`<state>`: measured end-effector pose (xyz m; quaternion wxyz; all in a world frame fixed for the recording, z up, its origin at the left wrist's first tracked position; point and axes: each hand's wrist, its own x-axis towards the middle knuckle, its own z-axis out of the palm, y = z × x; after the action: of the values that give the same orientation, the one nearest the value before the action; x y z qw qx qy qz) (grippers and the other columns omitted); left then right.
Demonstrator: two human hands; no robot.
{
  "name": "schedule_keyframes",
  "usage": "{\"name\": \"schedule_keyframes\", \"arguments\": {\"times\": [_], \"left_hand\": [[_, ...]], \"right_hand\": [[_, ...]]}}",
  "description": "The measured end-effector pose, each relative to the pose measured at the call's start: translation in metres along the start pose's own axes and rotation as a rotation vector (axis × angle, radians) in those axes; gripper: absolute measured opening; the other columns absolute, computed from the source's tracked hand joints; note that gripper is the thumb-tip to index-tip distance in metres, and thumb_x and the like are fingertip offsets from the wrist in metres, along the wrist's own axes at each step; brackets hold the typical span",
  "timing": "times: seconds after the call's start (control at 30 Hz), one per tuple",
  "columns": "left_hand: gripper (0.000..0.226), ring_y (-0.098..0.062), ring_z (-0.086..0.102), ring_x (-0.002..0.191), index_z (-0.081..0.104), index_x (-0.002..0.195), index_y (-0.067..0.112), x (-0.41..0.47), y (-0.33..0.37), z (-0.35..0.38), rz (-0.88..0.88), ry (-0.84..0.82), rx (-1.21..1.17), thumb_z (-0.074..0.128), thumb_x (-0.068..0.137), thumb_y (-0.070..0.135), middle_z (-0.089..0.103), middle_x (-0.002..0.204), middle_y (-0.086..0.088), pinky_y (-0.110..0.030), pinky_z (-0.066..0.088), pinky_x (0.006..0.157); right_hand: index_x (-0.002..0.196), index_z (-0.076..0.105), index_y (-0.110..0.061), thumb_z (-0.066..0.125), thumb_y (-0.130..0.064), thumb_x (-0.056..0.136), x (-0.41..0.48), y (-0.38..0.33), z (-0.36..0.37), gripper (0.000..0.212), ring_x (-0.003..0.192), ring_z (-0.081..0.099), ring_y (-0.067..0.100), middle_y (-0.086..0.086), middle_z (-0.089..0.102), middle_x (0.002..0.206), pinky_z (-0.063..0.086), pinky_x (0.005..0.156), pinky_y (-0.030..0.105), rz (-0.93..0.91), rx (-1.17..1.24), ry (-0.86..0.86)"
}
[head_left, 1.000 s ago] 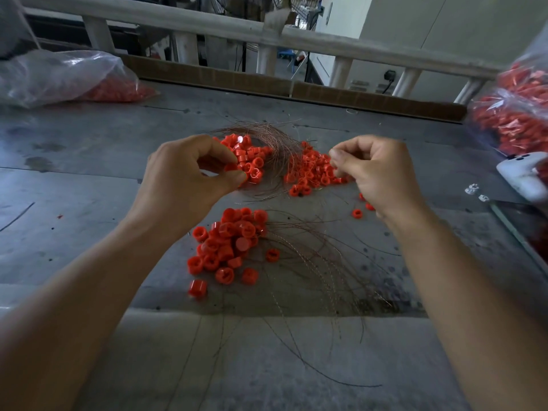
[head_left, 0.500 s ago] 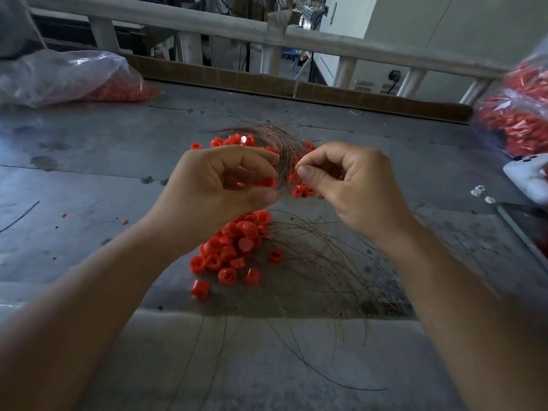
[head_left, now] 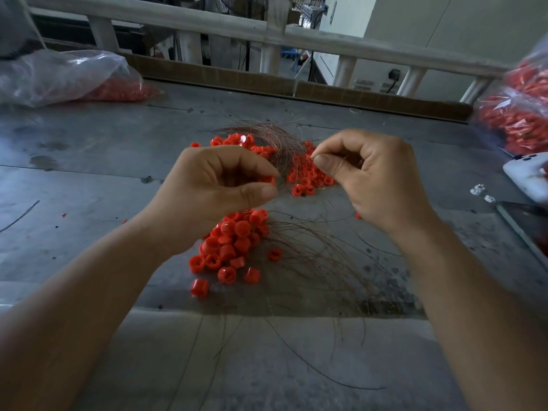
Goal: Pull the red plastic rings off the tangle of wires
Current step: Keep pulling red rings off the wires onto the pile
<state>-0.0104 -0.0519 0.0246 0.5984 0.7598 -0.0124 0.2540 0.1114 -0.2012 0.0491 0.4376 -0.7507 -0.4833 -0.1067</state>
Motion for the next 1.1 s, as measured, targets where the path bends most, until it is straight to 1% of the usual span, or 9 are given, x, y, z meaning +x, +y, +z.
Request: {"name": "schedule_keyframes", "arguments": {"times": [0.17,0.27,0.37,0.5,0.6,0.7,0.8,0.97,1.1], "left_hand": [[0.025,0.0,0.065,0.068,0.067,0.079,0.026,-0.001,0.001,0.003,-0.002,-0.014,0.067,0.068,0.055,0.032,0.07,0.074,0.014,-0.009,0.049,0.064],[0.025,0.001,0.066,0.07,0.066,0.08,0.025,-0.002,0.001,0.006,-0.013,-0.031,0.069,0.068,0.055,0.028,0.07,0.074,0.016,-0.008,0.049,0.064],[0.022,0.003,0.065,0.07,0.066,0.08,0.027,-0.003,-0.001,0.008,-0.016,-0.055,0.091,0.068,0.058,0.023,0.07,0.074,0.018,-0.007,0.048,0.064],[0.023,0.003,0.065,0.073,0.067,0.082,0.03,-0.003,-0.003,0.014,-0.027,-0.099,0.139,0.068,0.06,0.026,0.07,0.079,0.02,-0.007,0.048,0.067],[0.024,0.005,0.065,0.077,0.067,0.084,0.032,-0.003,-0.005,0.018,-0.041,-0.143,0.187,0.067,0.06,0.03,0.069,0.087,0.022,-0.005,0.046,0.069],[0.025,0.005,0.065,0.079,0.067,0.085,0.03,-0.002,-0.006,0.019,-0.053,-0.149,0.193,0.066,0.06,0.03,0.066,0.094,0.022,-0.004,0.046,0.069],[0.025,0.004,0.065,0.079,0.067,0.085,0.032,-0.002,-0.007,0.018,-0.059,-0.149,0.2,0.066,0.06,0.032,0.066,0.094,0.021,-0.005,0.046,0.069],[0.024,0.003,0.066,0.077,0.067,0.084,0.03,-0.002,-0.006,0.017,-0.067,-0.137,0.186,0.067,0.06,0.031,0.068,0.092,0.018,-0.007,0.048,0.069],[0.024,-0.001,0.067,0.076,0.067,0.084,0.027,-0.002,-0.005,0.014,-0.057,-0.093,0.159,0.067,0.06,0.03,0.07,0.088,0.012,-0.009,0.049,0.069]], "right_hand": [[0.084,0.071,-0.018,0.069,-0.018,0.079,0.001,0.002,-0.003,0.005,0.067,0.047,0.008,-0.018,0.044,0.069,0.041,0.062,0.019,0.006,-0.172,0.085],[0.082,0.072,-0.017,0.068,-0.021,0.081,-0.001,0.0,-0.002,0.005,0.053,0.054,0.004,-0.021,0.052,0.058,0.049,0.057,0.022,0.034,-0.147,0.1],[0.085,0.071,-0.013,0.065,-0.019,0.084,-0.003,-0.002,0.003,0.009,0.059,0.064,0.009,-0.011,0.062,0.062,0.056,0.062,0.03,0.084,-0.046,0.102],[0.079,0.064,-0.019,0.066,-0.009,0.082,-0.001,-0.002,0.007,0.01,0.065,0.066,0.009,-0.007,0.065,0.069,0.055,0.065,0.026,0.188,0.218,0.156],[0.078,0.059,-0.015,0.059,0.004,0.082,0.001,-0.003,0.003,0.019,0.063,0.066,0.013,0.0,0.066,0.067,0.054,0.06,0.024,0.314,0.494,0.239],[0.077,0.059,-0.011,0.056,0.004,0.083,0.005,-0.003,-0.007,0.016,0.062,0.065,0.014,0.0,0.065,0.064,0.054,0.06,0.025,0.37,0.705,0.352],[0.074,0.06,-0.012,0.061,-0.005,0.084,0.007,-0.001,-0.012,0.013,0.062,0.065,0.014,-0.001,0.066,0.063,0.053,0.06,0.024,0.356,0.697,0.396],[0.073,0.061,-0.012,0.063,-0.006,0.083,0.005,0.003,-0.005,0.012,0.06,0.066,0.014,-0.002,0.066,0.059,0.052,0.056,0.022,0.379,0.595,0.286],[0.072,0.061,-0.013,0.063,-0.008,0.083,0.008,0.009,-0.009,0.012,0.057,0.065,0.012,-0.002,0.066,0.058,0.052,0.054,0.021,0.391,0.558,0.302]]}}
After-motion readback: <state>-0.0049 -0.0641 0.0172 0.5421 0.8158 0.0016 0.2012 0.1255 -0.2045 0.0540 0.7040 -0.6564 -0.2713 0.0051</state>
